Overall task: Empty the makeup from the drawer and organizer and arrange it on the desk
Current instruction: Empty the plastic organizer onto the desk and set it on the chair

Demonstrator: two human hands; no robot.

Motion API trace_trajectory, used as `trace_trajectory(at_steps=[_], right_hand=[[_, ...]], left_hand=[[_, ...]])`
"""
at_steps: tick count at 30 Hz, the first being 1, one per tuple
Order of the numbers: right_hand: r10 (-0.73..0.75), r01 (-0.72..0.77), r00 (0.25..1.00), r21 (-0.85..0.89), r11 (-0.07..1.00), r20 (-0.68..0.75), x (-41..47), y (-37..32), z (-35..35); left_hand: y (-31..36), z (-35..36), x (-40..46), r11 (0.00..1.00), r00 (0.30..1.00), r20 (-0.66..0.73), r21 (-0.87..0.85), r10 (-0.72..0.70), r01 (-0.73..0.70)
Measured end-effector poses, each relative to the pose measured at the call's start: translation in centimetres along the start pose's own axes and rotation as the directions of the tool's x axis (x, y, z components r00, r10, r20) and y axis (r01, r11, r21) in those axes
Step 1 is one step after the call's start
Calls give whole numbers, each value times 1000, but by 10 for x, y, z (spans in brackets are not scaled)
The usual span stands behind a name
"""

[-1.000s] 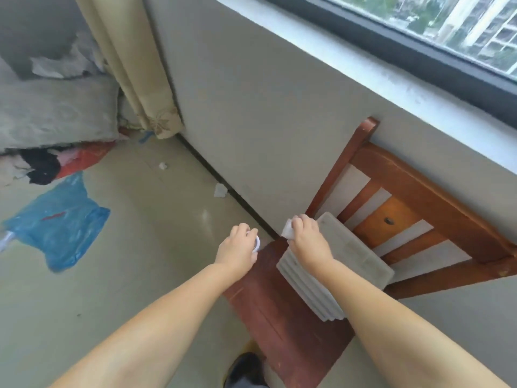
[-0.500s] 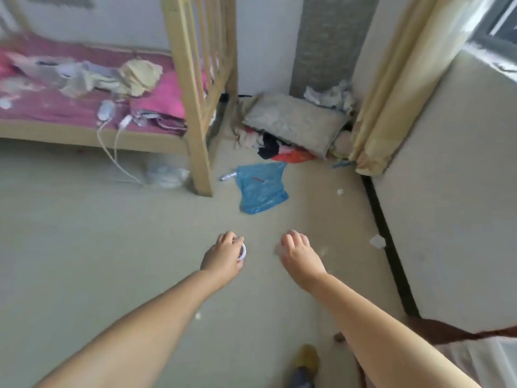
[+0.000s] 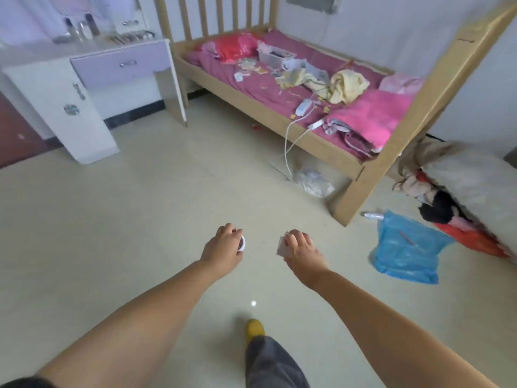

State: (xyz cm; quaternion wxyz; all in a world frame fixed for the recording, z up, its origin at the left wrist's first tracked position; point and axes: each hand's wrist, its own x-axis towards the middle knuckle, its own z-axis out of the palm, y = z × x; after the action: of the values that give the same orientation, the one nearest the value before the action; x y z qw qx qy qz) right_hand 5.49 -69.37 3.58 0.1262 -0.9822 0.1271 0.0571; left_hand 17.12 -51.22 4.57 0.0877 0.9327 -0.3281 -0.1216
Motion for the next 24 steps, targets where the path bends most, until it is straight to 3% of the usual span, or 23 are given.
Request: trace_trajectory(at_steps=[7, 15, 20, 24], right_hand=[[-247, 254, 964, -70, 965, 96, 172, -58, -8], [-513, 533, 837, -76, 843, 191, 346, -184, 2], [-615, 632, 773, -93, 770, 156, 464, -284, 16], [-628, 645, 762, -101, 757, 159, 549, -366, 16]], left_hand=[[-110, -49, 80, 976, 973, -87, -53, -215, 211], [-259, -87, 121, 873, 867, -117, -137, -484, 469], [-382, -122, 167, 841, 825, -172, -161, -539, 516], [-481, -167, 205, 850, 837, -153, -143, -525, 507]])
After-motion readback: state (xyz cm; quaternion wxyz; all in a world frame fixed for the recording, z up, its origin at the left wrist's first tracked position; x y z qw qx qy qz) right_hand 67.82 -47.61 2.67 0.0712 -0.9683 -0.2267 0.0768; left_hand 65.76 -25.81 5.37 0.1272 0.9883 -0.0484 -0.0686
